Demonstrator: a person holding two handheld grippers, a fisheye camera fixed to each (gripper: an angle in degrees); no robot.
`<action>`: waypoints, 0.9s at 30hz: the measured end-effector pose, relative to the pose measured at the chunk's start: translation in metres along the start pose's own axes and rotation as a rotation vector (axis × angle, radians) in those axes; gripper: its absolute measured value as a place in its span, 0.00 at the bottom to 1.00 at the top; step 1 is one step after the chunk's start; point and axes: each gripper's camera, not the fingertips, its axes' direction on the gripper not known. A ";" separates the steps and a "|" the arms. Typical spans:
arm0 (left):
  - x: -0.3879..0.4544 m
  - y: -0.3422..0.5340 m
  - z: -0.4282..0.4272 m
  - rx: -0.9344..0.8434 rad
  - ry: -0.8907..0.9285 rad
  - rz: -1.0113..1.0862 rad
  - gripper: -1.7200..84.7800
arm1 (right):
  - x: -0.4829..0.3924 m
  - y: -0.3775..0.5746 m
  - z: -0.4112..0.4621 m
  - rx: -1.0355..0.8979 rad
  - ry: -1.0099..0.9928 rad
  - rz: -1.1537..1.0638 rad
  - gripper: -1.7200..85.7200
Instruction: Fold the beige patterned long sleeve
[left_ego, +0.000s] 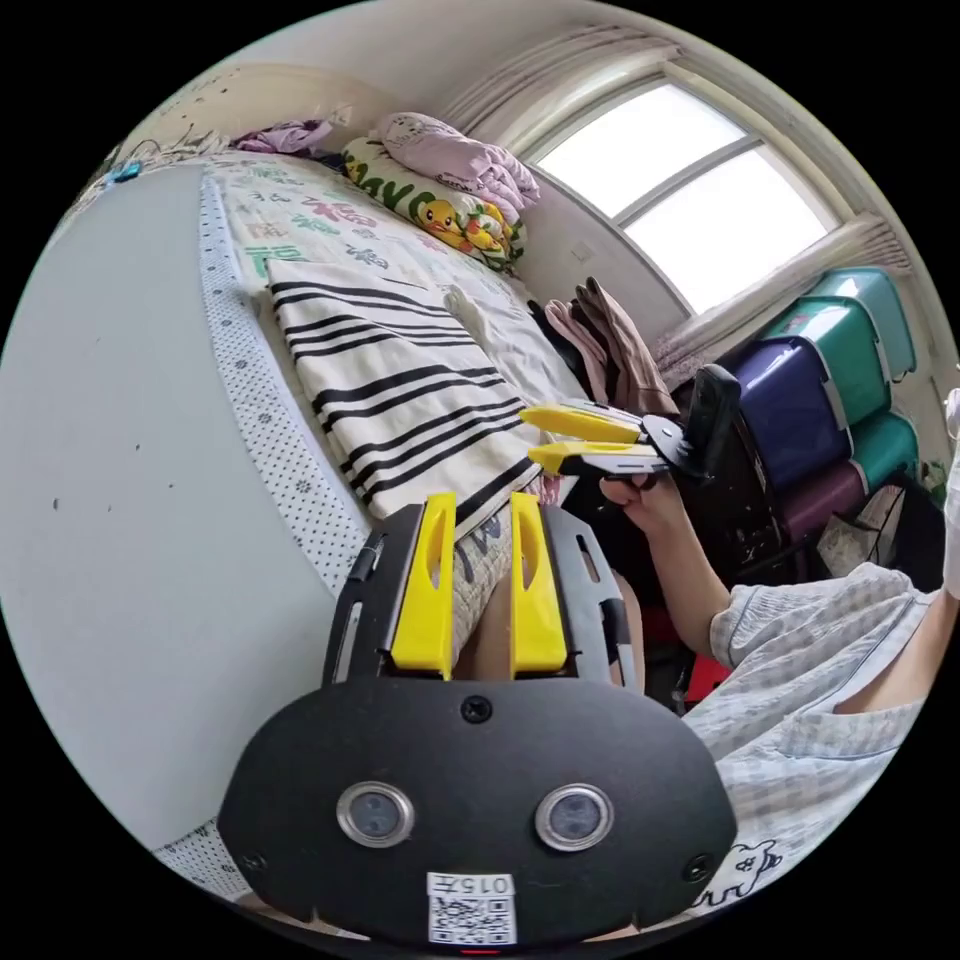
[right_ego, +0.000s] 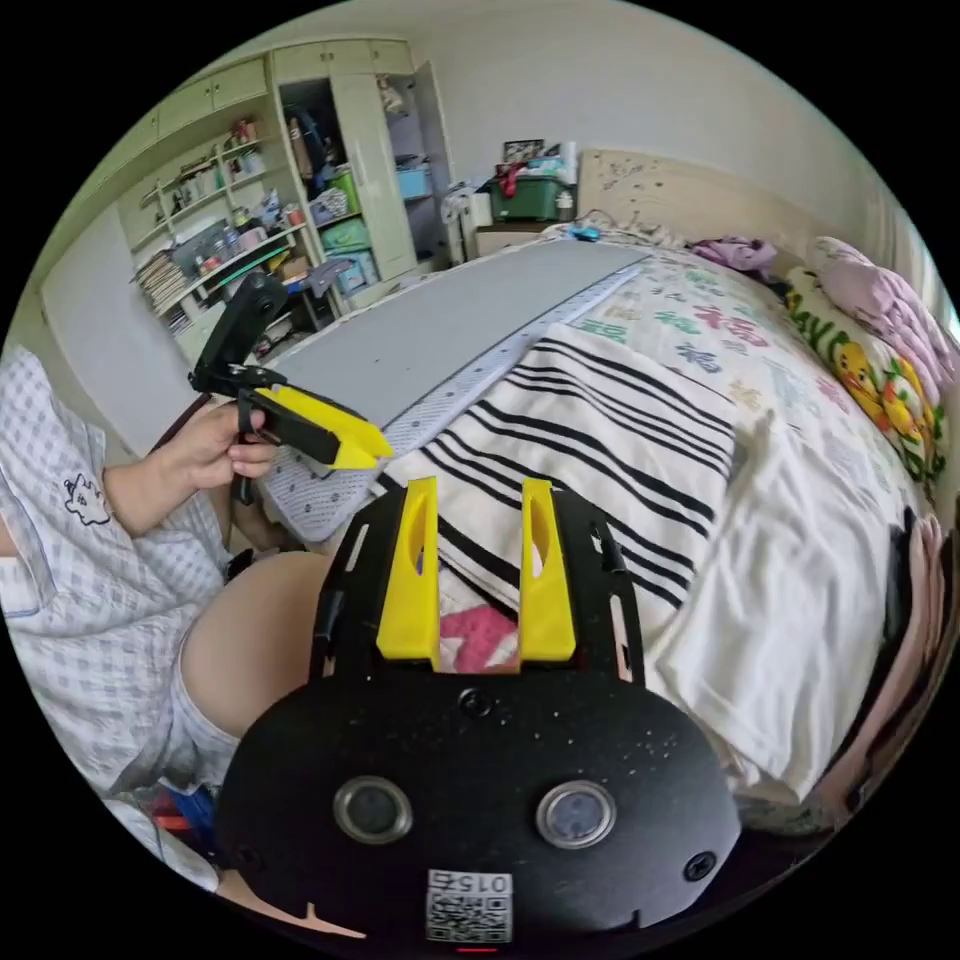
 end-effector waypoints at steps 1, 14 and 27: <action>0.008 -0.011 0.012 -0.012 0.036 0.020 0.12 | 0.023 0.015 -0.011 -0.009 0.070 0.045 0.16; 0.081 -0.136 0.185 -0.527 0.131 0.154 0.15 | 0.116 0.062 0.000 -0.178 -0.014 0.179 0.07; 0.086 -0.124 0.124 -0.353 0.275 0.084 0.02 | 0.152 0.146 -0.140 0.233 -0.272 0.410 0.02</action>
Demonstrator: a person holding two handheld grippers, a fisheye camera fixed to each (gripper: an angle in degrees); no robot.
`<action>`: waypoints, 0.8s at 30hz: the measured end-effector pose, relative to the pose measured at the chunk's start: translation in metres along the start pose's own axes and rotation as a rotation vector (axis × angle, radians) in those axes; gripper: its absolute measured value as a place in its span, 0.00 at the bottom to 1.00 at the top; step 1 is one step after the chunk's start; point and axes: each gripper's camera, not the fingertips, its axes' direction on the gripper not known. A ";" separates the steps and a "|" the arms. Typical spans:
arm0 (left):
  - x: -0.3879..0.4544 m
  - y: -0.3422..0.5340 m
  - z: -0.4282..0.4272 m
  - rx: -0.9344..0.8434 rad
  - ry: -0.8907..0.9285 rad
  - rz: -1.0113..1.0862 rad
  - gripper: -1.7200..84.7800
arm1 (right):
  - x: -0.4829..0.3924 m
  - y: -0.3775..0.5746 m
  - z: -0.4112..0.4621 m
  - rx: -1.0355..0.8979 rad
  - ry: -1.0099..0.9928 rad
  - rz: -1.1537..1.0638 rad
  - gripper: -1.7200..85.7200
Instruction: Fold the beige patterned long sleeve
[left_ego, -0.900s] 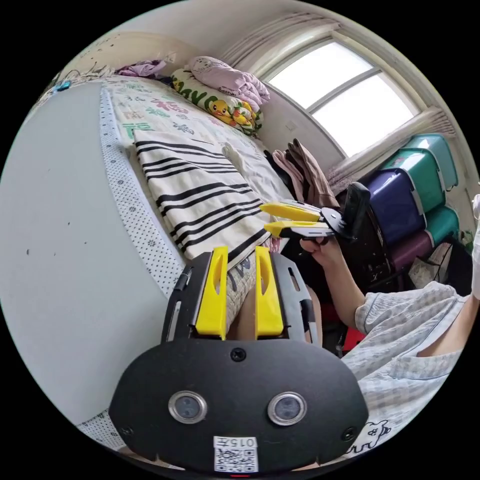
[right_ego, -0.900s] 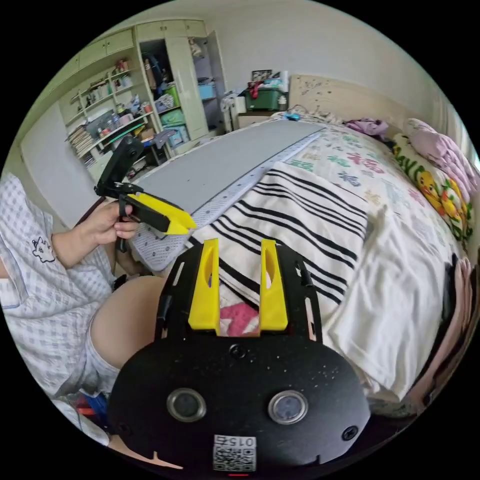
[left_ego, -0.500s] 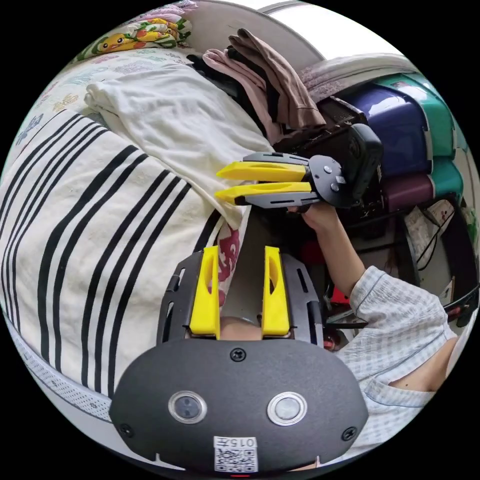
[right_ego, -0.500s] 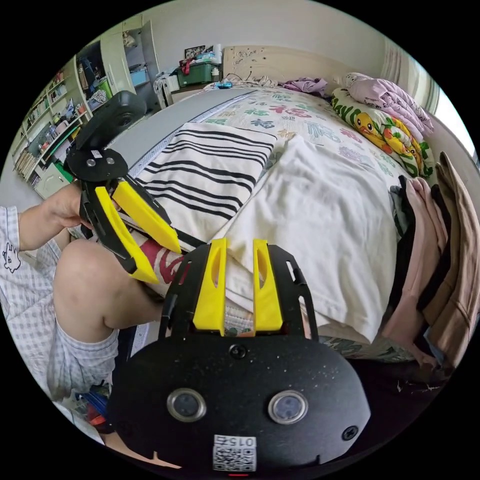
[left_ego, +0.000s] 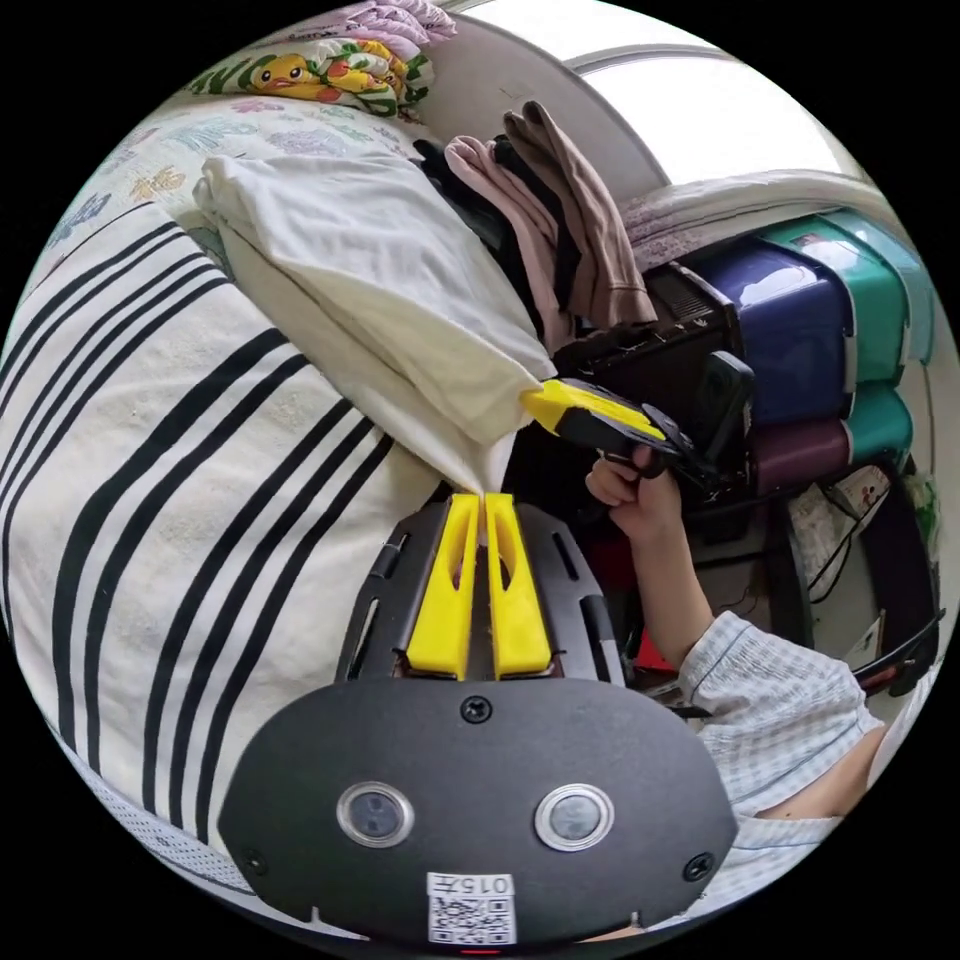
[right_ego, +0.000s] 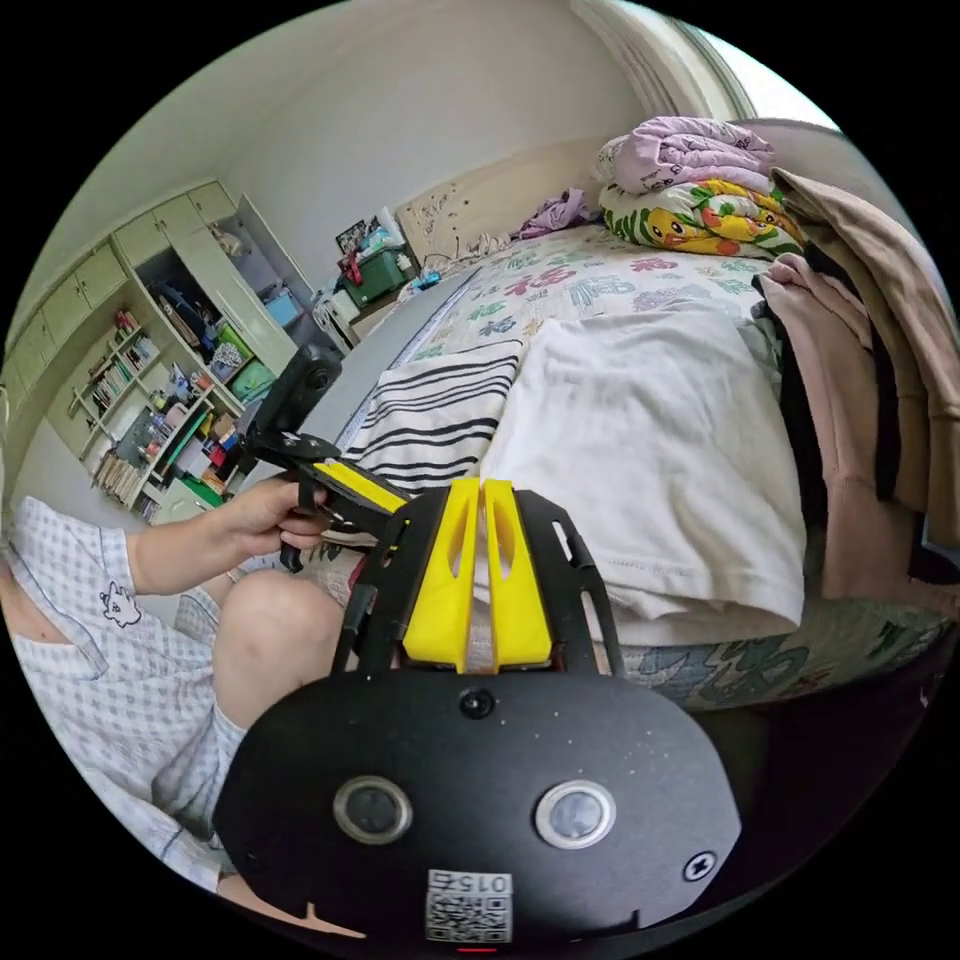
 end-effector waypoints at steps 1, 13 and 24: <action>0.007 0.005 -0.020 0.079 0.058 0.005 0.01 | -0.001 0.000 -0.012 0.046 -0.042 0.005 0.02; 0.136 0.043 -0.271 0.550 0.278 0.224 0.01 | -0.170 -0.058 -0.190 0.476 -0.186 -0.305 0.02; 0.140 0.224 -0.534 0.837 0.125 0.137 0.01 | -0.290 -0.112 -0.054 0.418 -0.487 -0.252 0.02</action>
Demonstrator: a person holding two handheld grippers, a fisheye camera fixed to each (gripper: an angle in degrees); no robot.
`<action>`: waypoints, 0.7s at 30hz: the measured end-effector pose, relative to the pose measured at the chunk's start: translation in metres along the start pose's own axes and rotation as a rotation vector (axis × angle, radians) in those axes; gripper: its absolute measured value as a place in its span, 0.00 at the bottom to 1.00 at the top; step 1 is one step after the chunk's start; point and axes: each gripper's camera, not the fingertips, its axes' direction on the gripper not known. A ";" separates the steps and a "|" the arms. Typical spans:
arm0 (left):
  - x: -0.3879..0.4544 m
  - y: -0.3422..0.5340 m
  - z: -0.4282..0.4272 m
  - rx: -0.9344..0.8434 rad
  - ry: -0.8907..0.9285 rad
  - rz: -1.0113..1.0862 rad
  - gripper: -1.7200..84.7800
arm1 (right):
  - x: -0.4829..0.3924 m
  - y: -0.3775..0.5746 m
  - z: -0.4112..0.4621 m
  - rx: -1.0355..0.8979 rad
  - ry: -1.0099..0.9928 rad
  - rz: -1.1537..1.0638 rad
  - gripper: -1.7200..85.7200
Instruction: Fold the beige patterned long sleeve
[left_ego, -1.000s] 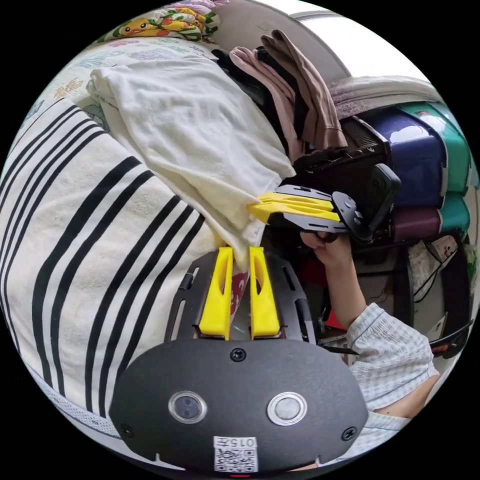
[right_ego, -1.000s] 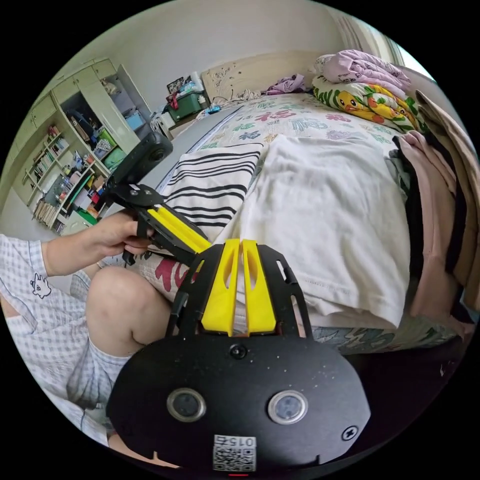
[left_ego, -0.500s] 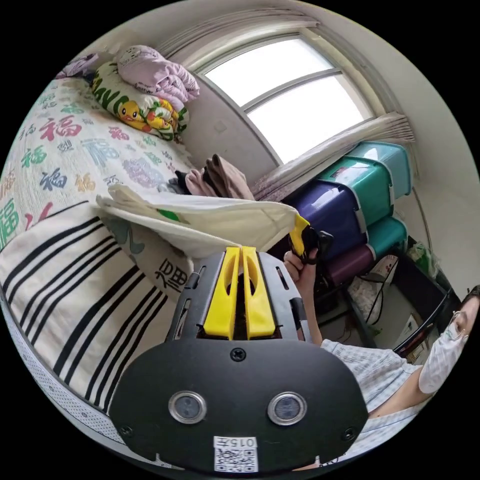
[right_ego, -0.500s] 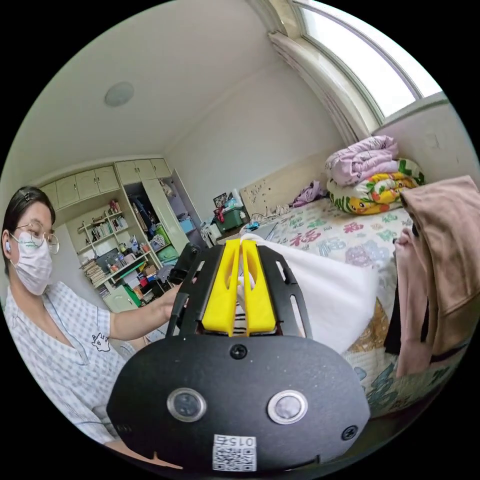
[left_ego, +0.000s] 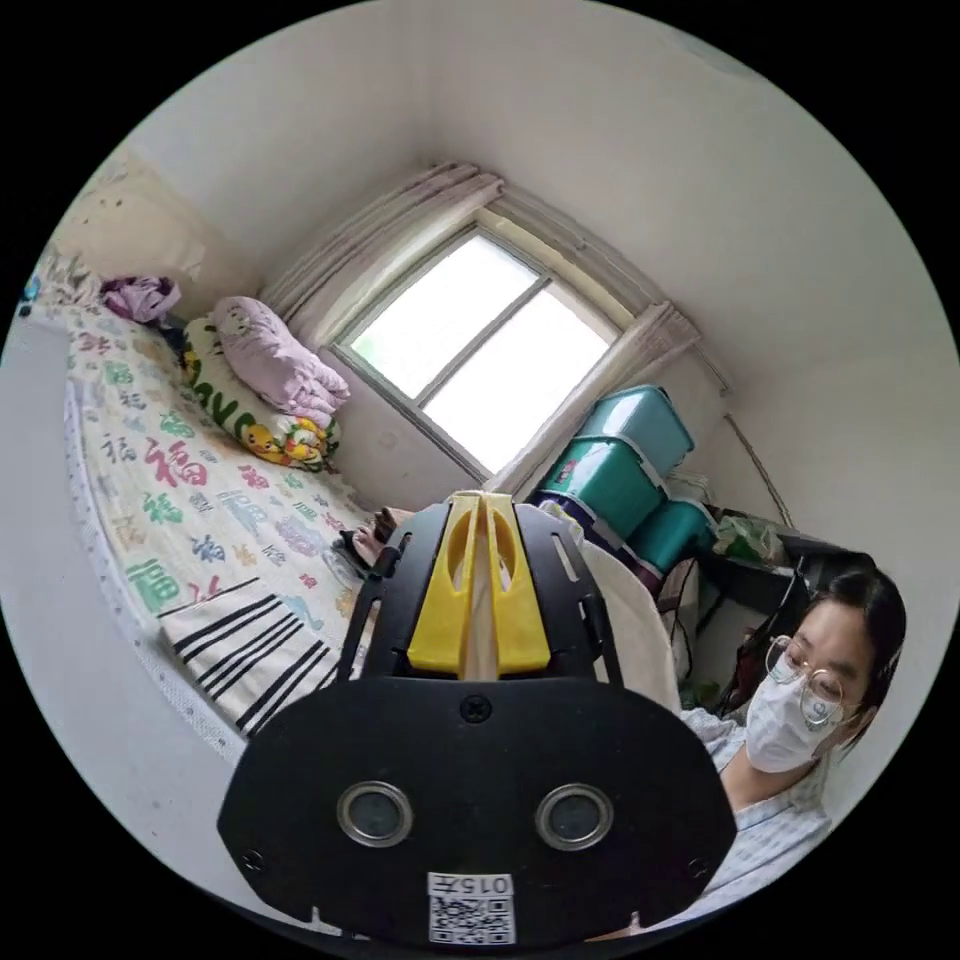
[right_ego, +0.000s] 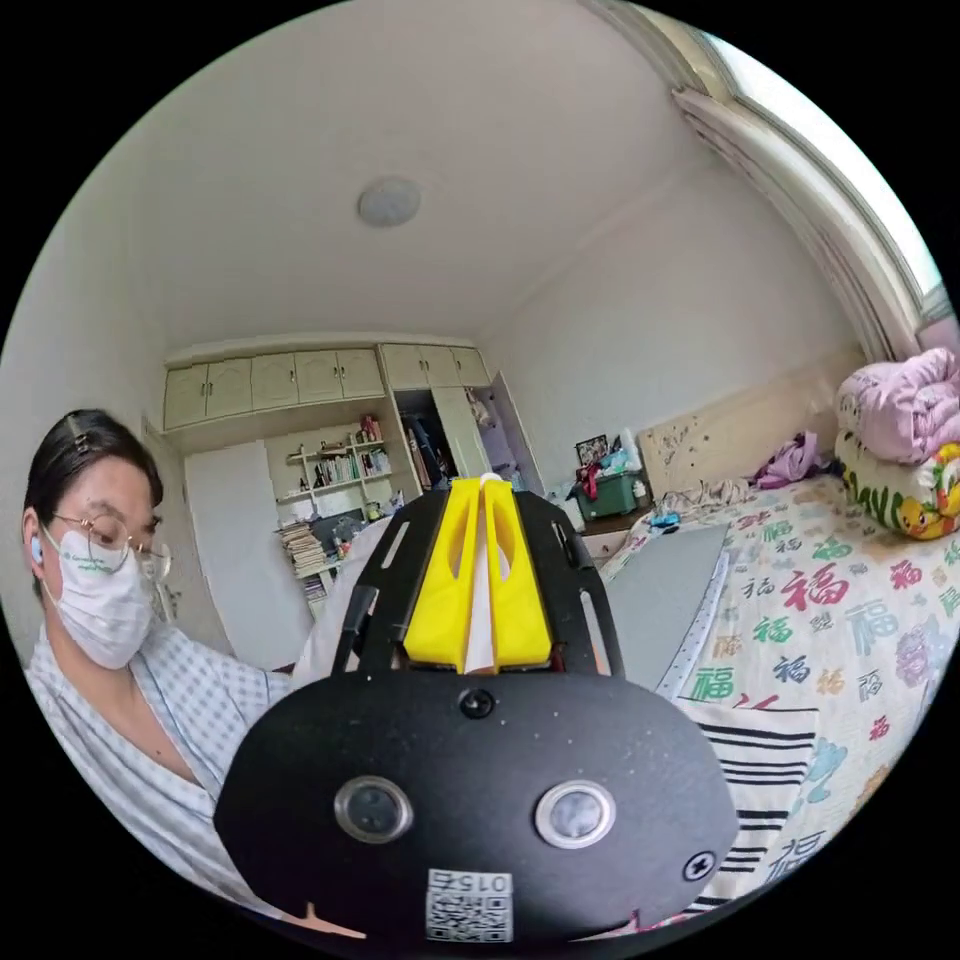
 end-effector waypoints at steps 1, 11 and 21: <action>-0.015 -0.013 -0.046 0.063 -0.079 -0.067 0.01 | 0.011 -0.005 0.010 0.005 0.012 0.024 0.02; 0.147 -0.079 -0.361 0.582 -0.557 0.220 0.01 | 0.008 -0.106 0.080 0.106 0.285 -0.190 0.02; 0.037 0.119 -0.405 0.179 -0.604 -0.046 0.01 | 0.163 0.199 0.118 -0.348 0.396 0.047 0.02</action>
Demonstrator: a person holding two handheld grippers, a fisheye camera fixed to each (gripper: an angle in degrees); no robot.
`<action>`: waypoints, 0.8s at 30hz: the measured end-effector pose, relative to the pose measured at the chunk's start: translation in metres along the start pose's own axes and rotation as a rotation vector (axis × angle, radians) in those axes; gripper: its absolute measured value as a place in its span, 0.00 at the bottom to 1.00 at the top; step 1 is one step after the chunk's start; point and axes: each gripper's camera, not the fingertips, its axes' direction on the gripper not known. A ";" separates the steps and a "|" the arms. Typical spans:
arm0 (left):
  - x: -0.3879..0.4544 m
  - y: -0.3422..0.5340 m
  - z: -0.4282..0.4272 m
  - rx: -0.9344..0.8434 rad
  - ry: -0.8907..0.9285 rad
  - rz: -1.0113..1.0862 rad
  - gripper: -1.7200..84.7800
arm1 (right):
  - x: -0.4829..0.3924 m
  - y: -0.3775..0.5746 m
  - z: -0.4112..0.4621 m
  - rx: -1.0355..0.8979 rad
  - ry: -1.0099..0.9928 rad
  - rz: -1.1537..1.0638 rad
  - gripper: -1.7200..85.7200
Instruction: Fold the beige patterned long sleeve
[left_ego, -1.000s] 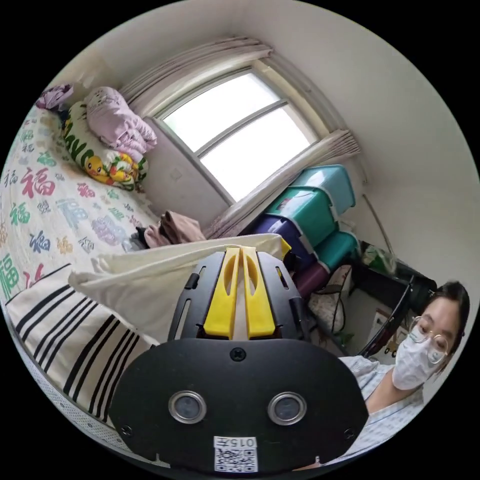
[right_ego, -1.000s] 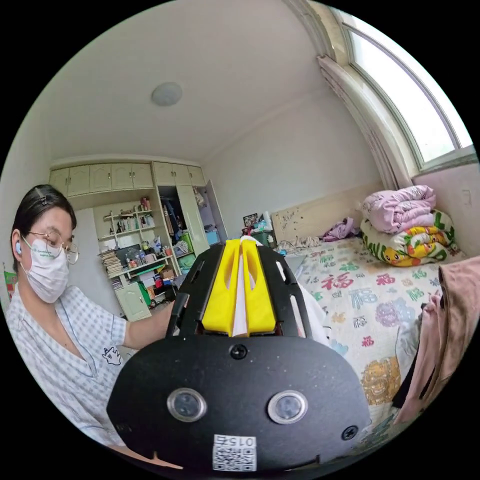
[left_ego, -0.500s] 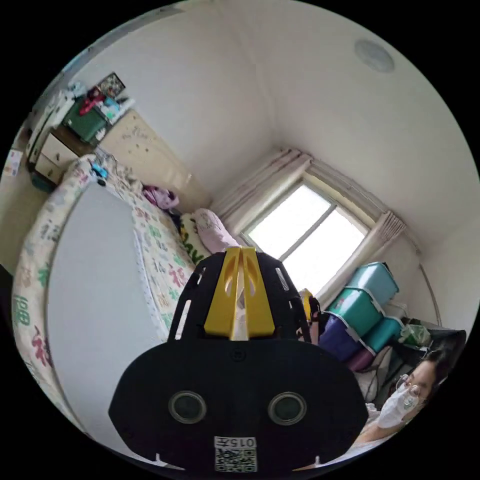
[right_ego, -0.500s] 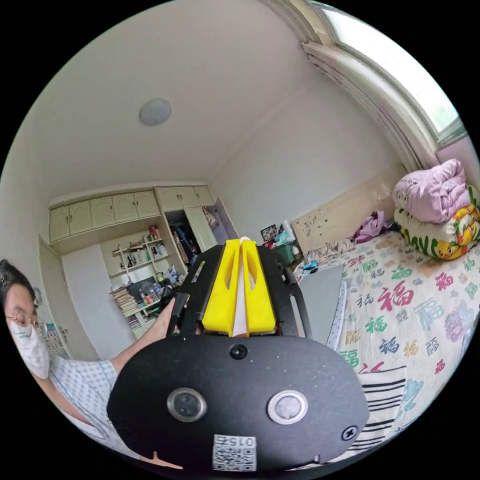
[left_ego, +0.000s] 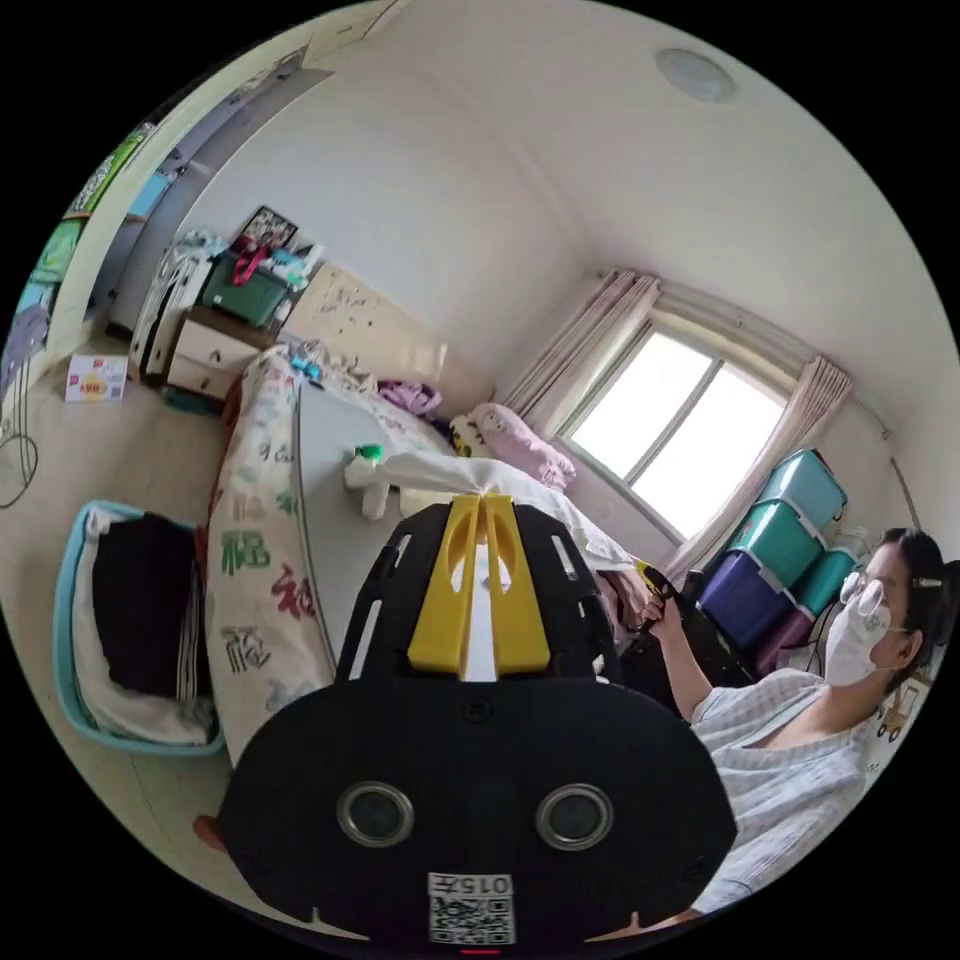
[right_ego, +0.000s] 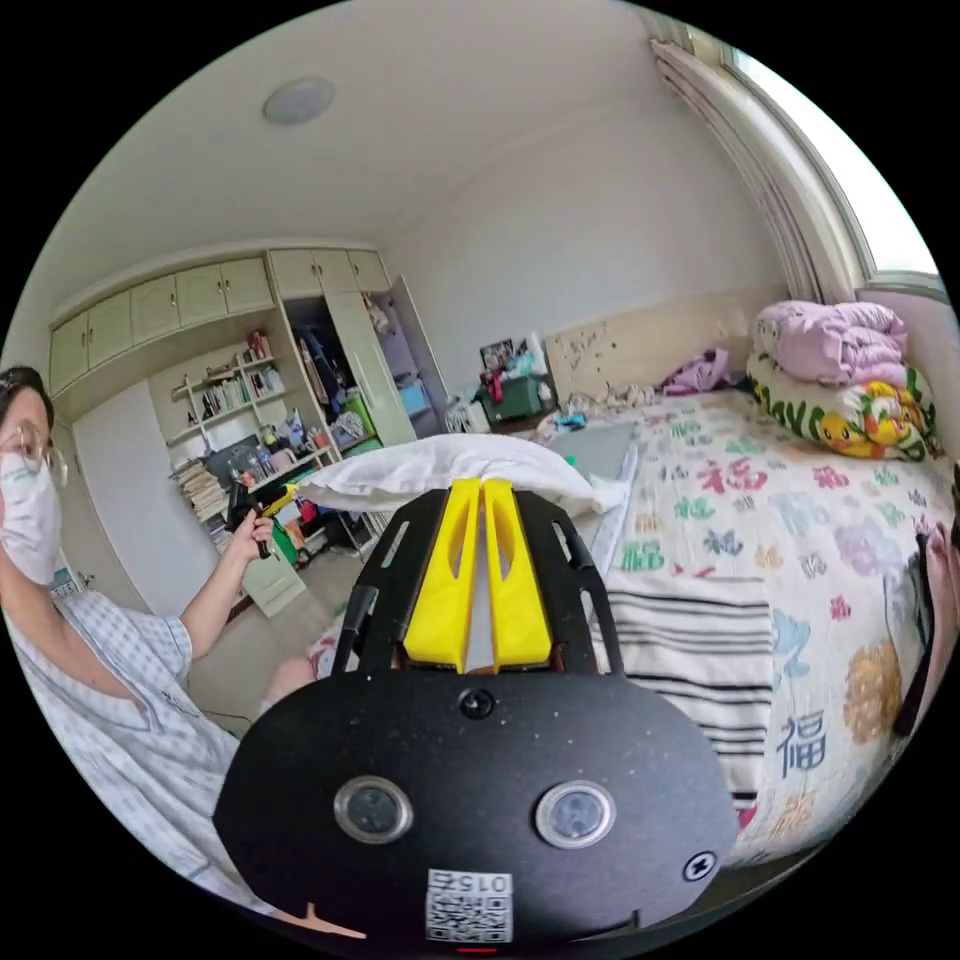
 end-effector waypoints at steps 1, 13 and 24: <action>-0.017 0.030 0.007 -0.061 -0.011 -0.042 0.01 | 0.020 0.031 0.025 -0.071 0.027 0.057 0.02; -0.013 0.132 0.048 -0.510 -0.306 -0.106 0.01 | 0.108 0.101 0.192 -0.406 0.202 0.103 0.02; 0.016 0.141 0.071 -0.560 -0.405 -0.081 0.01 | 0.181 0.060 0.305 -0.490 0.278 0.093 0.02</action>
